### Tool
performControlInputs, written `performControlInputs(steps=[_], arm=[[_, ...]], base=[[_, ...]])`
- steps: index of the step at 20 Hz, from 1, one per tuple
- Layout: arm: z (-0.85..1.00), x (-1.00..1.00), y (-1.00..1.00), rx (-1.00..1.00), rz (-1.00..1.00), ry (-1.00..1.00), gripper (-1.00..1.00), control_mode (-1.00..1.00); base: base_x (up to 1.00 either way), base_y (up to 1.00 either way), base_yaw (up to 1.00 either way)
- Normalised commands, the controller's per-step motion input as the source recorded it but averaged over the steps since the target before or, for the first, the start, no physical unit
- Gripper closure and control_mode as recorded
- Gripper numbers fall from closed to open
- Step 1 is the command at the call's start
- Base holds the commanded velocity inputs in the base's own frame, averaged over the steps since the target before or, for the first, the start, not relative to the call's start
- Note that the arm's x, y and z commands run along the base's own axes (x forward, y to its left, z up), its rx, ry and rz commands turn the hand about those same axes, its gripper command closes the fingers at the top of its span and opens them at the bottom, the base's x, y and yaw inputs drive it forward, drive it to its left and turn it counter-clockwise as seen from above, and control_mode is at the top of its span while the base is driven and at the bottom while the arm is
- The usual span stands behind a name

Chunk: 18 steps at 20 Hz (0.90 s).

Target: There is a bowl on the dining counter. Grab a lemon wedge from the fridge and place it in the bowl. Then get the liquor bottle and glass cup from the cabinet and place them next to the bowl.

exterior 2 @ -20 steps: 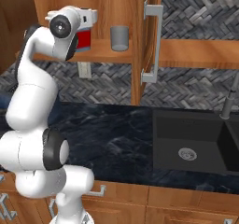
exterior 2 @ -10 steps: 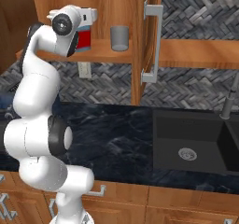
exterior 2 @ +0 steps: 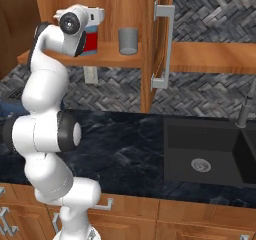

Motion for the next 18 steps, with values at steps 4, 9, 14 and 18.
performControlInputs(steps=[4,9,14,18], arm=[[-0.01,0.08,0.00,0.00,0.00,0.02,1.00,-1.00],[0.00,0.02,0.00,0.00,0.00,0.03,1.00,-1.00],[0.00,0.00,0.00,0.00,0.00,0.00,1.00,-1.00],[0.00,-0.05,0.00,0.00,0.00,0.00,1.00,-1.00]], base=[[0.00,0.00,0.00],[0.00,0.00,0.00],[0.00,0.00,0.00],[0.00,0.00,0.00]])
